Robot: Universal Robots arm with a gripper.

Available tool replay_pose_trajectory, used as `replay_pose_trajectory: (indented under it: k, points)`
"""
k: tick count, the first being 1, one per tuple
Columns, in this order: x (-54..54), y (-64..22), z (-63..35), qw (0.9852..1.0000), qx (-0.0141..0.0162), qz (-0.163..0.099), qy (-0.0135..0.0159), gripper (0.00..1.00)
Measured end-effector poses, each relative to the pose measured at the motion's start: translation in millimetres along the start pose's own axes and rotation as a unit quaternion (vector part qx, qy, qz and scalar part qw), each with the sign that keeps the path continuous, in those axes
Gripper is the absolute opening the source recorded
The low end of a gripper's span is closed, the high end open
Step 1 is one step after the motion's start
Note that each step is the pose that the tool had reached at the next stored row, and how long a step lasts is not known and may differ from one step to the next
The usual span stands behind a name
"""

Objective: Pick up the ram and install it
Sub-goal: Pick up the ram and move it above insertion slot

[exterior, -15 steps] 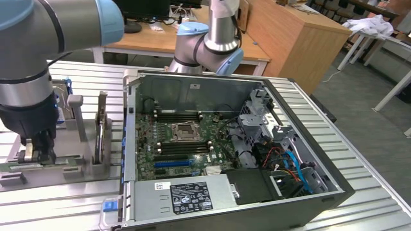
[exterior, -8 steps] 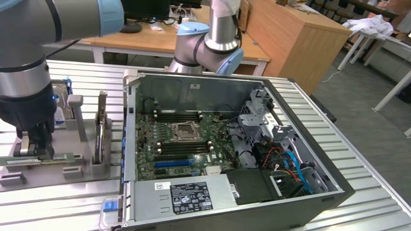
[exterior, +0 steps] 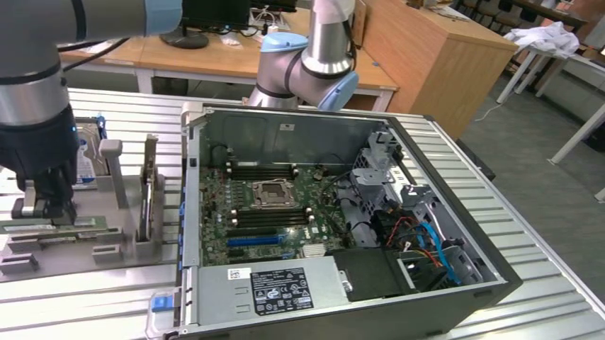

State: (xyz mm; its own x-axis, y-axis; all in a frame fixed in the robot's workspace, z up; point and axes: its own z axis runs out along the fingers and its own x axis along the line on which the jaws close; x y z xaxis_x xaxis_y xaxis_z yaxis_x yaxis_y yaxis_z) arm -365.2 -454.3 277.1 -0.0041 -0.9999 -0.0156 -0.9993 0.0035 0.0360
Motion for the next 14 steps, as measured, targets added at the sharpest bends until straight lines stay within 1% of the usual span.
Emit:
replay_pose_trajectory:
  k: [8,14]
  points:
    - [-0.3,0.8,-21.9,1.0,0.0001,0.006,-0.0001,0.12]
    - [-0.6,1.5,-40.3,1.0,0.0001,0.009,-0.0001,0.12]
